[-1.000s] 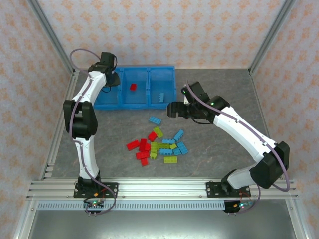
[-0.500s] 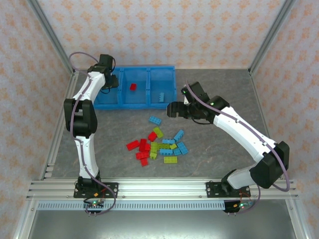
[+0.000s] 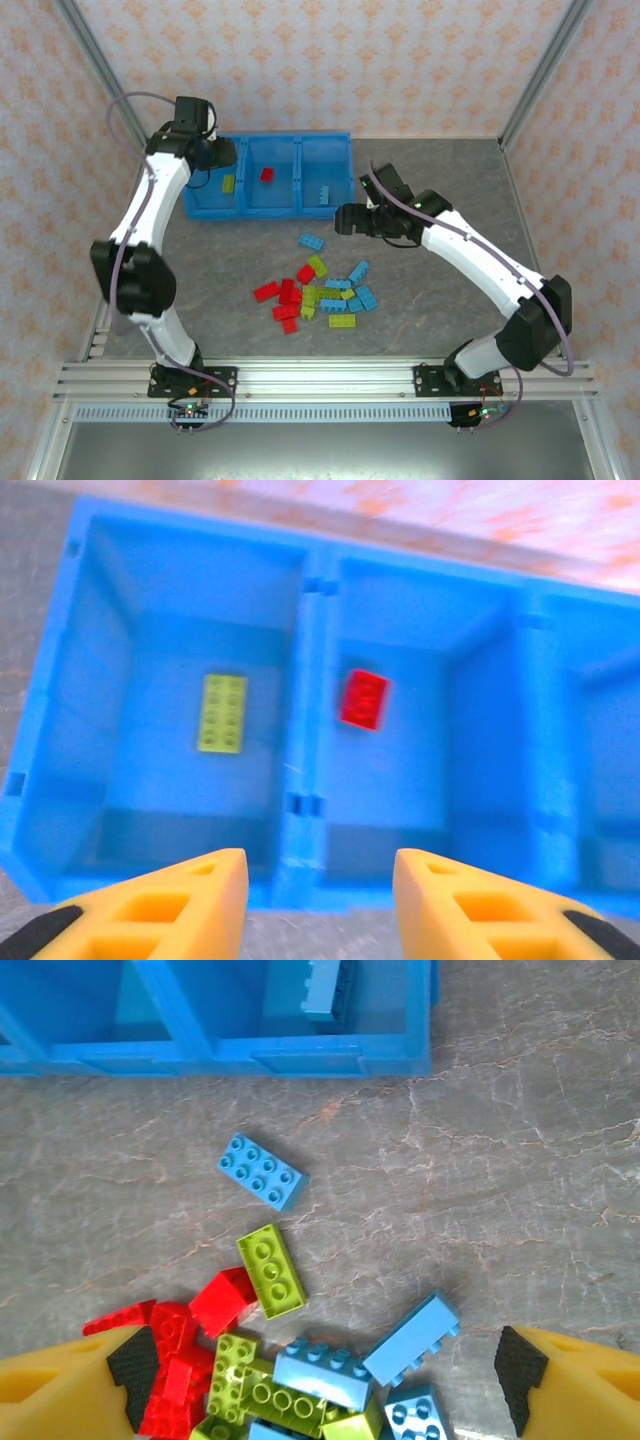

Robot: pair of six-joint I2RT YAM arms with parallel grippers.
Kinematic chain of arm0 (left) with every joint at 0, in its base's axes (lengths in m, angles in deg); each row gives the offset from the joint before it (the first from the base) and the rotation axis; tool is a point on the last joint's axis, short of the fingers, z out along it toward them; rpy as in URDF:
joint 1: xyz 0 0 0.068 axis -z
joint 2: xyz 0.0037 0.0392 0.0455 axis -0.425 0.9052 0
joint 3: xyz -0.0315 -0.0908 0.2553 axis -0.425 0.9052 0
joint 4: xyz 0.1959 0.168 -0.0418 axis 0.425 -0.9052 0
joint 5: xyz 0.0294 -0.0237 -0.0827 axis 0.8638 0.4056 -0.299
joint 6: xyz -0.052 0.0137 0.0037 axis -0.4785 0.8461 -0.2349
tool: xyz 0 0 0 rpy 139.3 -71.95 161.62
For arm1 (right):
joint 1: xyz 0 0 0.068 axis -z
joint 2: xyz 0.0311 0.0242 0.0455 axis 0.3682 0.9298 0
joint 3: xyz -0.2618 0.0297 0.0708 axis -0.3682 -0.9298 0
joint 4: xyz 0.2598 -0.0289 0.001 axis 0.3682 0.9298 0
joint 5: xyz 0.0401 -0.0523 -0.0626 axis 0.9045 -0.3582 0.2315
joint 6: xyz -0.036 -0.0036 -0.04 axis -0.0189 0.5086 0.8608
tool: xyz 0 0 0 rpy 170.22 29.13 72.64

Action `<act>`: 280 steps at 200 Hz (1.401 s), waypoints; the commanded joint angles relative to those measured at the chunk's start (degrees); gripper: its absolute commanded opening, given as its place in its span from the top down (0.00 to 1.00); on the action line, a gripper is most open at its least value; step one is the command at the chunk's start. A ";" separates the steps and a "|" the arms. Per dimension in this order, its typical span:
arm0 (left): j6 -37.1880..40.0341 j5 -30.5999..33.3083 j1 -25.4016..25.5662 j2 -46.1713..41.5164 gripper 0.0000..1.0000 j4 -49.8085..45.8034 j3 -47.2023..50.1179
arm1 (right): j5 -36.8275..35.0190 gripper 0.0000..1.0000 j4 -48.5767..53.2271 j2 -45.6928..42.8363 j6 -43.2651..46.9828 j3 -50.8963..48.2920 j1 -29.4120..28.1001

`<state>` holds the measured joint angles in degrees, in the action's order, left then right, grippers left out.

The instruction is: Sort the legos into containers by color

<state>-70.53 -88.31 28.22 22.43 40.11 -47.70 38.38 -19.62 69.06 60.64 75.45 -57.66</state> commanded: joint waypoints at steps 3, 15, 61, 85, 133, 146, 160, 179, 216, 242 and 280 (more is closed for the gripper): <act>11.55 -6.09 5.85 -7.88 0.57 -1.50 6.55 | -4.05 0.11 -1.41 4.10 2.22 2.82 -1.47; 17.46 -7.47 9.01 -11.60 0.57 -2.19 10.48 | -3.60 0.12 -2.59 6.89 3.59 3.59 -2.47; 21.19 -10.34 11.43 -22.50 0.52 5.63 28.08 | -0.65 0.14 -9.66 17.56 6.81 5.43 -4.86; 20.76 -13.14 11.38 -25.53 0.42 8.69 33.16 | -0.56 0.14 -13.38 21.69 10.10 5.93 -5.52; 21.45 -15.49 11.40 -27.96 0.28 12.18 39.74 | -0.22 0.15 -14.82 29.72 16.09 9.04 -6.13; 21.58 -16.01 11.39 -28.80 0.24 13.60 41.56 | -0.15 0.17 -13.70 32.07 16.82 10.56 -6.30; 22.49 -15.93 11.40 -29.60 0.20 13.45 42.62 | -0.13 0.20 -12.97 33.83 17.23 11.45 -6.48; 25.28 -16.34 11.43 -31.84 0.12 13.14 44.47 | 0.52 0.23 -13.40 35.18 17.84 11.42 -6.75; 27.85 -15.86 11.42 -38.60 0.05 18.62 51.47 | 0.99 0.43 -12.53 36.59 17.63 12.11 -6.95; 28.09 -15.09 11.37 -39.53 0.04 21.56 53.66 | 0.96 0.59 -12.96 35.17 17.40 11.09 -7.00; 28.16 -14.95 11.37 -38.50 0.03 22.52 53.94 | 1.12 0.71 -12.05 32.42 17.85 10.03 -6.98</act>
<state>-43.47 -103.82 39.78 -16.35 59.27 5.55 39.60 -33.15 105.12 78.22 85.89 -64.21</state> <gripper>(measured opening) 0.965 0.312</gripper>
